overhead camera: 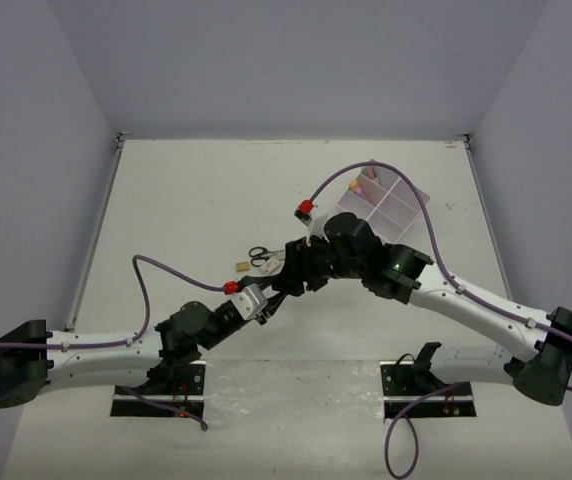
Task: Sort the stationery into containers
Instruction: Place the stationery in the storage box.
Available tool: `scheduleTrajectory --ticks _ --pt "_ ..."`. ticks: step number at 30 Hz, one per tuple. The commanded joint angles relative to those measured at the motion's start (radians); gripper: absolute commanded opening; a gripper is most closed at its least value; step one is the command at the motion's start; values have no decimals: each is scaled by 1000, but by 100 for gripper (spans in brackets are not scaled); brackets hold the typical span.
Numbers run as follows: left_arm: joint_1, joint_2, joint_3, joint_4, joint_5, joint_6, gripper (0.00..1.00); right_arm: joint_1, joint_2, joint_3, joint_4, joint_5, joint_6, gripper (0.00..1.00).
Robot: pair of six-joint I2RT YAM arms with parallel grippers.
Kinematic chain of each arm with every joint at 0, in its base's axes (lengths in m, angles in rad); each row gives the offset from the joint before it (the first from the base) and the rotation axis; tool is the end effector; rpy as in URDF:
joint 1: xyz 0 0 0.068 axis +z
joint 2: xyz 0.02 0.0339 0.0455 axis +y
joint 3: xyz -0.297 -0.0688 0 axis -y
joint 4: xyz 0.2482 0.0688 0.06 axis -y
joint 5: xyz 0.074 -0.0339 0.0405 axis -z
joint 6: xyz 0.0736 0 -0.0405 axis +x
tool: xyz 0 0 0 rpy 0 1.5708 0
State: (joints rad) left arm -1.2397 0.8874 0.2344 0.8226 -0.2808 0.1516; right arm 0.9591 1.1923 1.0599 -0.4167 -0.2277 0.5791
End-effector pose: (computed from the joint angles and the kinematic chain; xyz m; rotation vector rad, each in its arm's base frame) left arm 0.0871 -0.1907 0.2651 0.7300 1.2470 -0.7023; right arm 0.1521 0.2457 0.3401 -0.5851 2.2537 1.0967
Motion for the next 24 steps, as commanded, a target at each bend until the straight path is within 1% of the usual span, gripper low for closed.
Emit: scheduleTrajectory --ticks 1,3,6,7,8,9,10,11,12,13,14,16,18,19,21,22,24 --pt "-4 -9 45 86 2 40 0 13 6 -12 -13 25 -21 29" --pt "-4 -7 45 84 1 42 0 15 3 -10 -23 34 -25 20" --pt "-4 0 46 79 -13 42 0 13 -2 -3 -40 68 -33 19" --pt "-4 1 45 77 -18 43 0 13 -1 1 -46 79 -38 14" --pt "-4 1 45 76 -22 43 0 13 0 7 -54 85 -42 6" --pt "-4 1 45 74 -28 42 2 13 1 11 -60 91 -46 0" --pt "-4 1 45 72 -35 38 7 13 -2 12 -62 95 -47 0" --pt "-4 1 45 68 -42 37 20 13 -4 14 -62 102 -49 0" --pt "-4 6 52 58 -56 28 43 13 -8 16 -62 126 -52 0" --pt "-4 8 63 28 -92 10 90 13 -12 17 -63 154 -57 0" --pt "-4 13 77 21 -100 6 100 11 -14 19 -63 185 -65 0" --pt "-4 28 142 -103 -173 -43 100 -35 -6 35 -87 285 -93 0" --pt "-4 27 169 -214 -212 -104 100 -99 15 54 -104 327 -106 0" --pt "-4 26 184 -267 -238 -139 100 -143 33 63 -106 355 -119 0" --pt "-4 17 229 -414 -284 -245 100 -277 75 97 -110 414 -191 0" --pt "-4 13 240 -458 -287 -262 100 -305 88 111 -108 428 -217 0" --pt "-4 -10 263 -564 -229 -339 100 -356 139 154 -72 510 -308 0"
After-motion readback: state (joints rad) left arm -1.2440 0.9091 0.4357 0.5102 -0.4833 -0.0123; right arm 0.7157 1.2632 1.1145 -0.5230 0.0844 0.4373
